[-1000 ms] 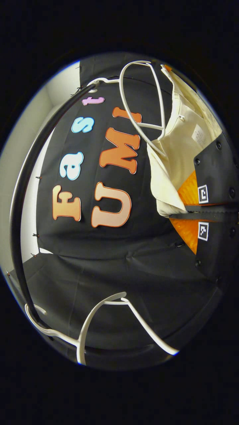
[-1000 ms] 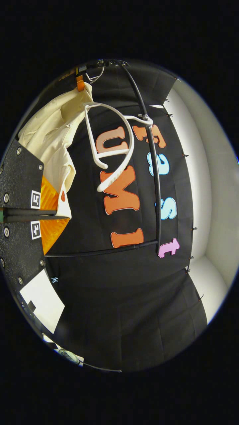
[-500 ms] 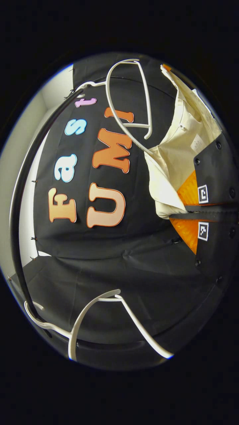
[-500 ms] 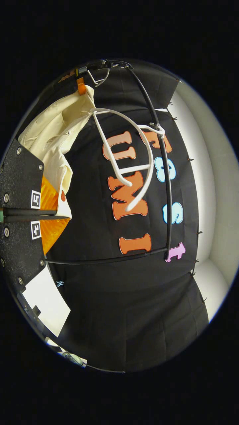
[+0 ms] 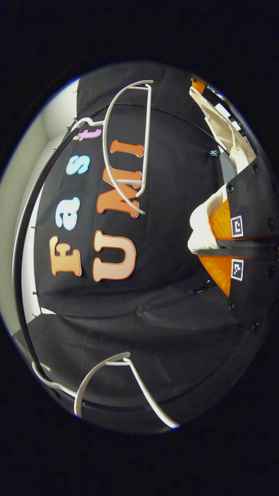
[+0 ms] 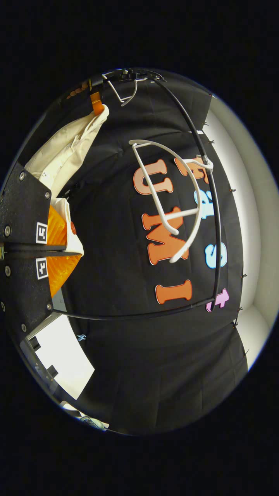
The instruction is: Grasp the clothes on the hanger with both hands and then place them into the laundry hamper below.
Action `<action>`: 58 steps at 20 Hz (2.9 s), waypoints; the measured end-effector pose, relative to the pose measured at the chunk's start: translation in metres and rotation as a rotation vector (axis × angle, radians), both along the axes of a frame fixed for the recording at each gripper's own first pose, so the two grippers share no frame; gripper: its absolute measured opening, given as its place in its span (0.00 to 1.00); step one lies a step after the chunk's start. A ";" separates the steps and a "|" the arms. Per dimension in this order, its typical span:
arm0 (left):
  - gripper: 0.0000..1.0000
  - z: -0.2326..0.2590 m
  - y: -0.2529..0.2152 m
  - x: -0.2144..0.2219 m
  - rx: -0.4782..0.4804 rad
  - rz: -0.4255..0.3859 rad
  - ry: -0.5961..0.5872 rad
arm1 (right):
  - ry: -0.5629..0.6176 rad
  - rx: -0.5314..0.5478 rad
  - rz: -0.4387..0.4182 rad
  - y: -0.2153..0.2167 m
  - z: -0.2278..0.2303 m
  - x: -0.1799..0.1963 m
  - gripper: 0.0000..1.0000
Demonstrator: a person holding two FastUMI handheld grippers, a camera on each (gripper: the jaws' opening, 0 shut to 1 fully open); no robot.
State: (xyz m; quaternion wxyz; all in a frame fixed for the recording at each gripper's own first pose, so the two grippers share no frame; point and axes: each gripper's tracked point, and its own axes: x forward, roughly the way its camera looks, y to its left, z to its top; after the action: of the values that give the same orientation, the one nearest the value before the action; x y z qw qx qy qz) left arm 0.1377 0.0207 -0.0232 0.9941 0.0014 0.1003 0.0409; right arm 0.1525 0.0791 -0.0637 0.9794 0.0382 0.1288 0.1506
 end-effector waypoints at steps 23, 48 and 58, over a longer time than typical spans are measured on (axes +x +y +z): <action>0.06 -0.163 -0.155 -0.019 -0.154 -0.279 0.385 | 0.217 -0.069 0.075 0.059 -0.116 -0.042 0.00; 0.62 -0.300 -0.159 -0.053 -0.155 -0.209 0.867 | 0.614 -0.082 -0.017 0.034 -0.264 -0.037 0.17; 0.95 -0.275 -0.146 -0.058 -0.154 -0.173 0.855 | 0.470 -0.102 -0.071 -0.003 -0.221 -0.023 0.84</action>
State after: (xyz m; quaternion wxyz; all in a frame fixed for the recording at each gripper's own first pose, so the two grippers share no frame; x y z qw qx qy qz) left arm 0.0797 -0.1250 -0.2978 0.8601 -0.0473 0.5050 -0.0543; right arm 0.1295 0.0761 -0.2850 0.9280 0.0273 0.3590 0.0961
